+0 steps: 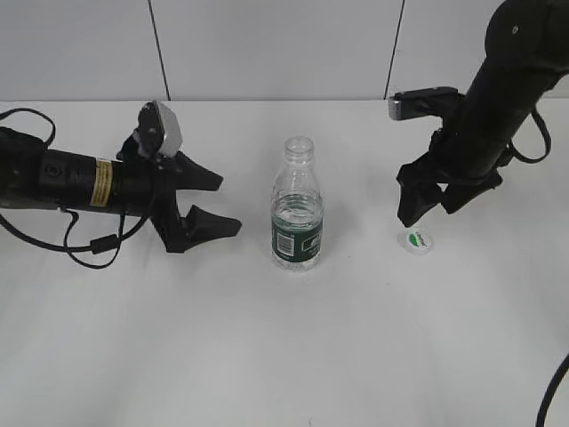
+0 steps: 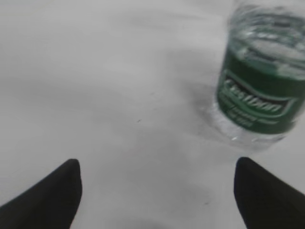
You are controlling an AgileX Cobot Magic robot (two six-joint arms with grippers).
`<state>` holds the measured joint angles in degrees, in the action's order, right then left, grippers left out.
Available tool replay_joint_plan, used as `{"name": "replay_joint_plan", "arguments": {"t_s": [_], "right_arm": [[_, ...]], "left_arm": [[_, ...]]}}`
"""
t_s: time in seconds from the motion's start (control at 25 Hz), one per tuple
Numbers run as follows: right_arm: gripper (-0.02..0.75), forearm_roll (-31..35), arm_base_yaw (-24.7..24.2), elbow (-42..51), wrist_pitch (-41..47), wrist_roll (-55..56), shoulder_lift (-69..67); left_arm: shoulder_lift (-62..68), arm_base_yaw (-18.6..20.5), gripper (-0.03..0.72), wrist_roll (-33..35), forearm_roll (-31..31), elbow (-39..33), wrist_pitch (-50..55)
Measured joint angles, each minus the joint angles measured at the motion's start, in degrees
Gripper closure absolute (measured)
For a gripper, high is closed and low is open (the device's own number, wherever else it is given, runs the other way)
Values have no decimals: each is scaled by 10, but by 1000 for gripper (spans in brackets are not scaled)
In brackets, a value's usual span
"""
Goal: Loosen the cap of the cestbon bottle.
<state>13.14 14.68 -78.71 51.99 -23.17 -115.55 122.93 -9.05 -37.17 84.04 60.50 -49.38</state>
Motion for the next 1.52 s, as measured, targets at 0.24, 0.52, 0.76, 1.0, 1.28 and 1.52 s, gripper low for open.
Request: {"name": "replay_joint_plan", "arguments": {"t_s": [0.24, 0.52, 0.76, 1.0, 1.28, 1.52], "right_arm": [[155, -1, 0, -45, -4, -1, 24], [155, -24, 0, -115, 10, -2, 35], [155, -82, 0, -168, 88, 4, 35], [155, -122, -6, -196, 154, 11, 35], [155, -122, -41, -201, 173, 18, 38], [155, -119, -92, -201, 176, 39, 39]], "left_arm": [[-59, 0, 104, -22, -30, 0, 211], [-107, 0, 106, -25, -94, 0, 457], [-150, 1, 106, -22, -199, 0, 602], [-192, 2, 109, 41, -311, 12, 689], [-193, 11, 109, 304, -571, 96, 873], [-193, 29, 109, 353, -630, 147, 995]]}}
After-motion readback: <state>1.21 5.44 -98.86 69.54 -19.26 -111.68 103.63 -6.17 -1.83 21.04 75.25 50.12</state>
